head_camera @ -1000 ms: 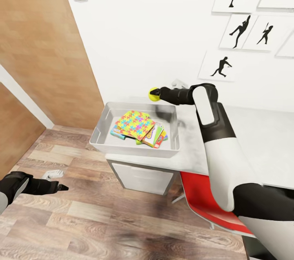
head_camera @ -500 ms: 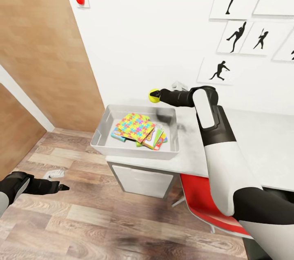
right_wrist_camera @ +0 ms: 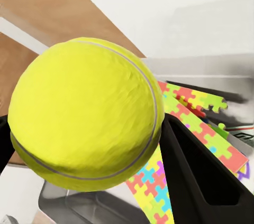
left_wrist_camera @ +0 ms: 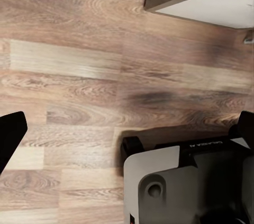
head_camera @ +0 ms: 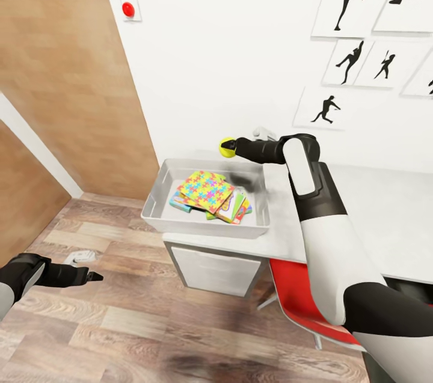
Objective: Put all the toys in the child's room - the three board games (two on the bed and one on the table), the two jigsaw puzzles on the table, and the tennis ball on the table - inside the toy box on the table in the child's room.
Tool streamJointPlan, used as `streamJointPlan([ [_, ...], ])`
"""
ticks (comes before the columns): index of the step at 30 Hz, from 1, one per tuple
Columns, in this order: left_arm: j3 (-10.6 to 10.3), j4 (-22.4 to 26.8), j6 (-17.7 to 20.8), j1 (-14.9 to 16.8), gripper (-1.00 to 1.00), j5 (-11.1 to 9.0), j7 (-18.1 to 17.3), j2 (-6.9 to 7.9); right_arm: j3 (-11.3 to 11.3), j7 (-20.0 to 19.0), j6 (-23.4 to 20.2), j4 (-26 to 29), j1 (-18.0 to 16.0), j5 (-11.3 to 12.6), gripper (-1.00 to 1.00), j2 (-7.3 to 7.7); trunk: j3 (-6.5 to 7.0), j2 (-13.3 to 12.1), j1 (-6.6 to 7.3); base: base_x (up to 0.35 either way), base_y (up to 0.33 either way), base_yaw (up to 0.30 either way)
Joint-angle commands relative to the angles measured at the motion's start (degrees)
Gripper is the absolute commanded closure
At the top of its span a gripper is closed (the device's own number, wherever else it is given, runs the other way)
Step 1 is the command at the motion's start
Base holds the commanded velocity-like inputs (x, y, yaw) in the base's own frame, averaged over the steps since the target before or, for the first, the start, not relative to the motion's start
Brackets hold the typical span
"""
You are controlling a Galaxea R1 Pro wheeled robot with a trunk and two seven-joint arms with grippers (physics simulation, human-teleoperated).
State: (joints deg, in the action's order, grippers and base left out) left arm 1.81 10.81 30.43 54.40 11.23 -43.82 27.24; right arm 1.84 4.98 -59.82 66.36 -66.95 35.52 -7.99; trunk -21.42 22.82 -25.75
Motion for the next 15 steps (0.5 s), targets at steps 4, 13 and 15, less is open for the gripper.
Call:
streamJointPlan([
  [4,0.2,0.1,0.3,0.0,-1.00,0.4,-0.3,0.00,0.0,0.6,-0.2,0.8,0.3,0.7,1.00,-0.01,0.28,0.1,-0.04,0.000,0.002,0.000],
  [13,0.2,0.1,0.3,-0.2,-1.00,0.4,-0.3,0.00,0.0,0.6,-0.2,3.6,2.1,0.7,1.00,-0.01,1.13,0.1,-0.04,0.000,0.000,0.000],
  [15,0.2,0.1,0.3,-0.6,-1.00,0.4,-0.3,-0.04,0.0,0.6,-0.2,3.7,2.2,0.6,1.00,-0.01,1.32,0.1,-0.04,0.000,0.000,0.000],
])
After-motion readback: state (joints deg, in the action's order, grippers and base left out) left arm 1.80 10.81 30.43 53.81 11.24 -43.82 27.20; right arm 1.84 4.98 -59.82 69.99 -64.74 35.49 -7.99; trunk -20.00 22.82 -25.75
